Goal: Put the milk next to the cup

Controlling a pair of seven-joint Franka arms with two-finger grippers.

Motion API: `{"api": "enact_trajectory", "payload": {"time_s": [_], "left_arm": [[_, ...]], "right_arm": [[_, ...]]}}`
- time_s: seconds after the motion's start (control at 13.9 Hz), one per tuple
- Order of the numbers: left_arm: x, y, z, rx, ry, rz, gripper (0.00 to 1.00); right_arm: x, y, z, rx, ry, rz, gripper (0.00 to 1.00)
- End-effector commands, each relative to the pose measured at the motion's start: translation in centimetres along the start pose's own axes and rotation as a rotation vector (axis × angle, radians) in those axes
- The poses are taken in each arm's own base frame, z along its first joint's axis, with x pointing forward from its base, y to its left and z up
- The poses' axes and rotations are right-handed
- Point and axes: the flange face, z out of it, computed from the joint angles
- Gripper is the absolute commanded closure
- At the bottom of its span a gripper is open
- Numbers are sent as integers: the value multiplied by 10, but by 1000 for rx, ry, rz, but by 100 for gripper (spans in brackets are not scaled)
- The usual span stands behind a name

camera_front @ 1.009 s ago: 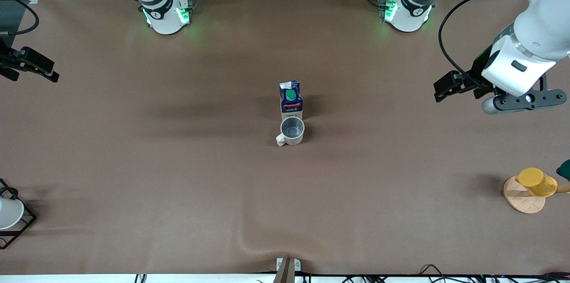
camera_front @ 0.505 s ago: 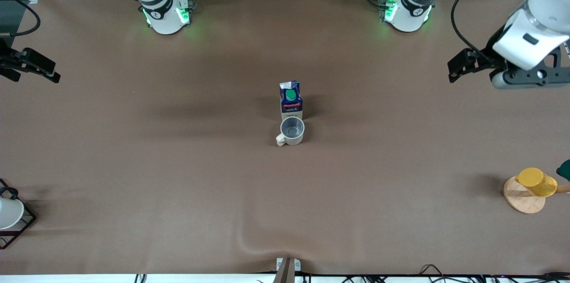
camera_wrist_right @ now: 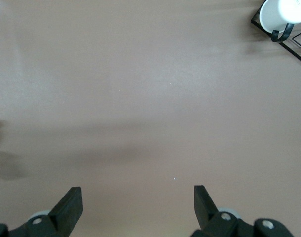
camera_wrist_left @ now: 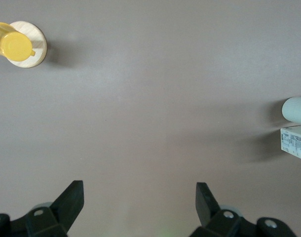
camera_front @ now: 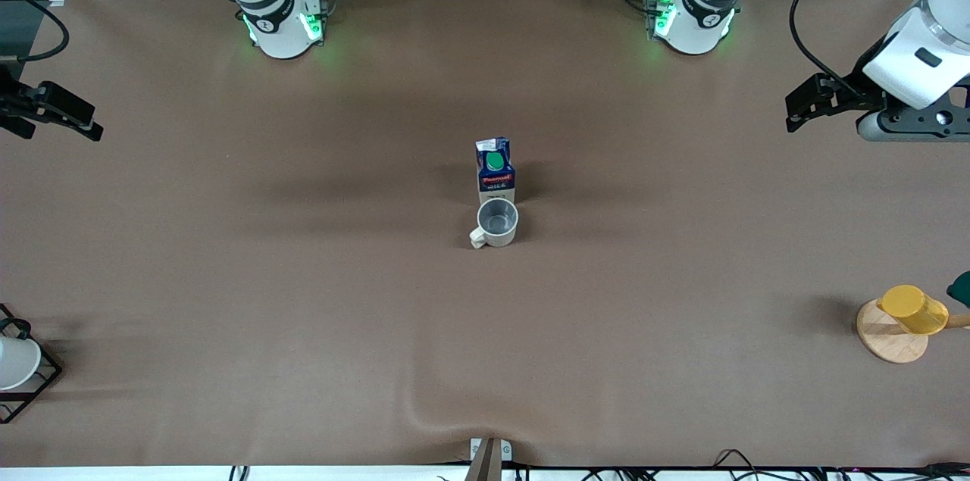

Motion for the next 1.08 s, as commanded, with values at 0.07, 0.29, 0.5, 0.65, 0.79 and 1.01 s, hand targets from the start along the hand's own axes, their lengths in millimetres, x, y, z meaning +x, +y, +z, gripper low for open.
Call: {"api": "enact_trajectory", "payload": {"time_s": [0.07, 0.29, 0.5, 0.65, 0.79, 1.01], "left_arm": [[4, 0, 0, 10, 14, 11, 0], [7, 0, -3, 13, 22, 9, 0], [7, -1, -6, 12, 26, 6, 0], [8, -3, -5, 18, 27, -3, 0], [8, -2, -5, 22, 28, -58, 0], [8, -2, -6, 21, 30, -89, 0]], "right_arm": [[-1, -2, -4, 7, 2, 15, 0], [0, -5, -4, 5, 7, 8, 0], [0, -6, -4, 5, 5, 5, 0], [0, -11, -6, 4, 14, -3, 0], [0, -8, -12, 4, 27, 0, 0], [0, -4, -12, 4, 22, 8, 0]]}}
